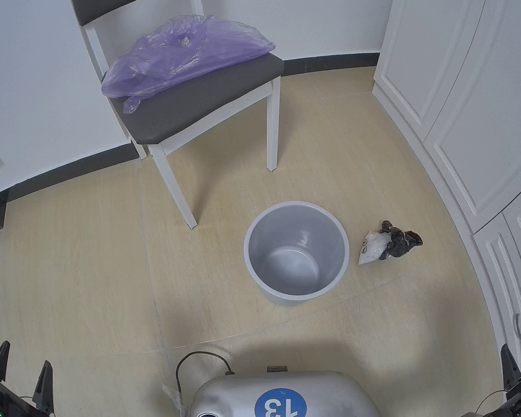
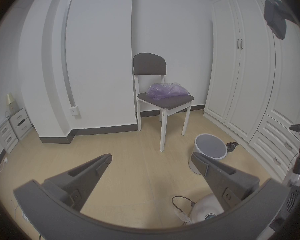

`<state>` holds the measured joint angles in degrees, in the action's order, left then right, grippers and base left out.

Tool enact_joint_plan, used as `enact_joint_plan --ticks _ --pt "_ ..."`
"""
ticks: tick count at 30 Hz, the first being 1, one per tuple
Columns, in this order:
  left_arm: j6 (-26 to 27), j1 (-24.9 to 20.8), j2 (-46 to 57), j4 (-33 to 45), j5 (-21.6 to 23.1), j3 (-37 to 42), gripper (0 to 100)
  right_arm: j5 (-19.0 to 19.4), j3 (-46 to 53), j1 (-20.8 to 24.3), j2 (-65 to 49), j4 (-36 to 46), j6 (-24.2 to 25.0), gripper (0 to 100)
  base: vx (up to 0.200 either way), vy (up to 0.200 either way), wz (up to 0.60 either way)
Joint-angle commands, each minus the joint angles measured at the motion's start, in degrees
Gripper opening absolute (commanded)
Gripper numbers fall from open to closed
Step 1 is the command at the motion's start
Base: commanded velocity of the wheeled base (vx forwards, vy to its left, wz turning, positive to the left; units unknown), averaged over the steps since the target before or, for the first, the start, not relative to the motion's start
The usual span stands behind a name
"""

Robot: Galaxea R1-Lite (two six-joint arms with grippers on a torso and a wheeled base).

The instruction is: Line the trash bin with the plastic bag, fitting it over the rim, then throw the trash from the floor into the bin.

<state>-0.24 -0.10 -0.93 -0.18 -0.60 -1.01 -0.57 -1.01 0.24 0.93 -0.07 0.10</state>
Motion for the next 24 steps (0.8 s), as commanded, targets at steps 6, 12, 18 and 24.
enact_joint_plan --ticks 6,12,18,24 --pt "0.42 0.01 0.75 0.01 0.16 1.01 100 0.13 1.01 0.02 -0.93 -0.01 0.43 100 0.000 0.000 0.00" --pt "0.42 0.01 0.93 -0.08 0.25 1.01 100 -1.36 0.66 0.02 -0.93 -1.16 0.96 100 0.000 0.000 0.00" --pt "-0.99 -0.25 0.49 -6.94 2.44 -4.17 100 1.98 -17.62 -0.16 2.59 -6.43 4.91 100 0.000 0.000 0.00" --pt "-10.48 -3.51 -10.15 -5.62 1.65 -22.45 100 2.59 -23.60 0.20 14.81 -4.06 4.91 100 0.000 0.000 0.00"
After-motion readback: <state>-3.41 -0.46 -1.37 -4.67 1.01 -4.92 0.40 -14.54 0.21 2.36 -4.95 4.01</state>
